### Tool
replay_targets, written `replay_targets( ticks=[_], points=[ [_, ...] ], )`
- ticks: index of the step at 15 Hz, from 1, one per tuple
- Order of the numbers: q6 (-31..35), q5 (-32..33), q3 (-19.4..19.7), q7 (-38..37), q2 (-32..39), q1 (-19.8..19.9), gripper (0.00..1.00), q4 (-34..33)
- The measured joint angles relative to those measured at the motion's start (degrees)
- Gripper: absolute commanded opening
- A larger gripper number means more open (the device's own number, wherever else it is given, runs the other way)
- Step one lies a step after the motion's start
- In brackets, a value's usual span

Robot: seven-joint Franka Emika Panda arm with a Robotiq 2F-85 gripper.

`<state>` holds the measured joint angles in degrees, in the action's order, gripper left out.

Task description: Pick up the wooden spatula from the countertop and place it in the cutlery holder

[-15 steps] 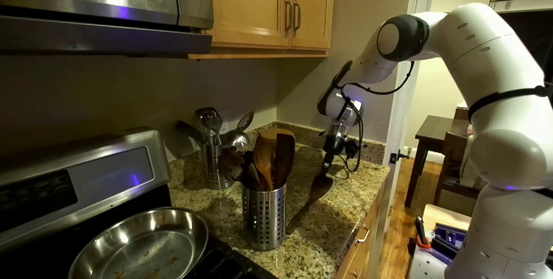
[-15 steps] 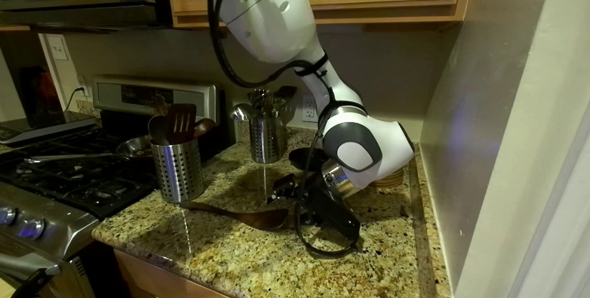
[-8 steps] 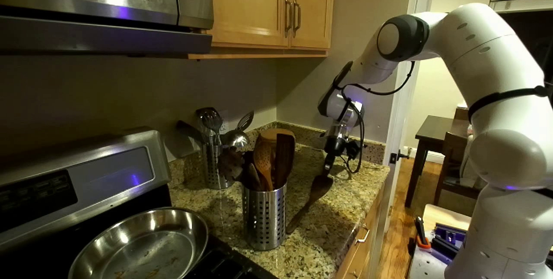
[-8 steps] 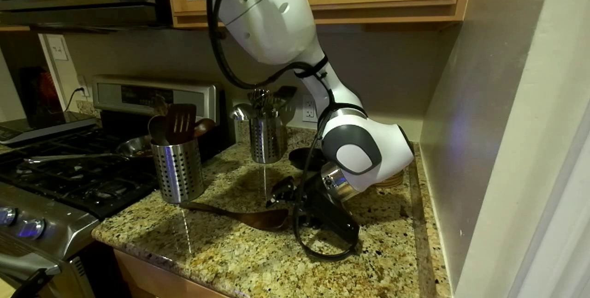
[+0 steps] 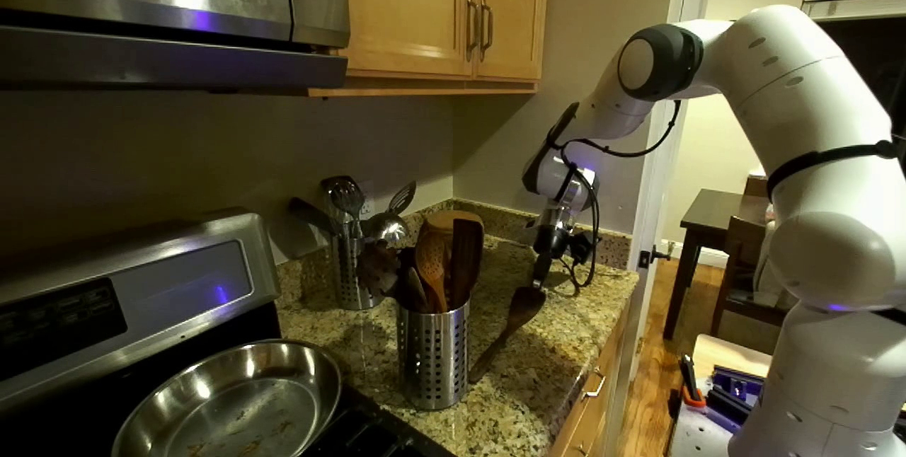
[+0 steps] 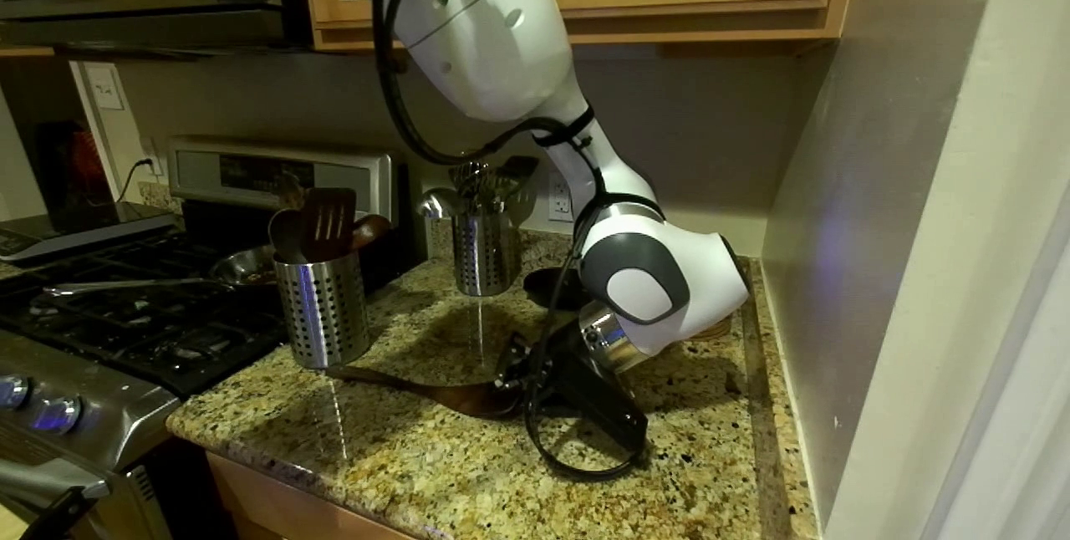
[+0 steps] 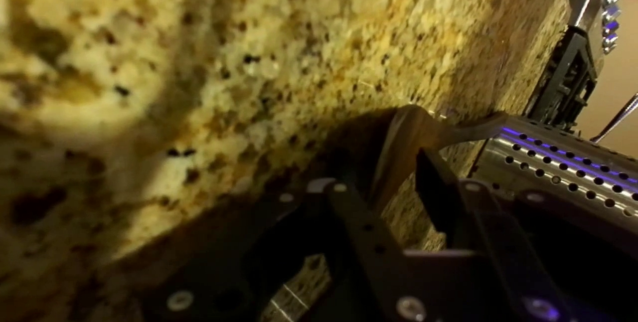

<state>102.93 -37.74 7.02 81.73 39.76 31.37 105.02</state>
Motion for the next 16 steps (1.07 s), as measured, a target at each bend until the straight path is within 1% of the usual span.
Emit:
replay_targets(
  ticks=[1,2,4,10,16],
  points=[
    [0.0,0.0,0.0,0.0,0.0,0.0,0.06,0.06],
    [0.0,0.0,0.01,0.0,0.0,0.0,0.06,0.08],
    [-0.55,-0.01,0.03,0.0,-0.15,0.07,0.09,0.09],
    [-0.94,0.05,0.3,0.0,-0.59,0.07,0.08,0.38],
    [-0.93,0.64,1.82,0.0,-4.49,0.05,0.06,1.82]
  ],
)
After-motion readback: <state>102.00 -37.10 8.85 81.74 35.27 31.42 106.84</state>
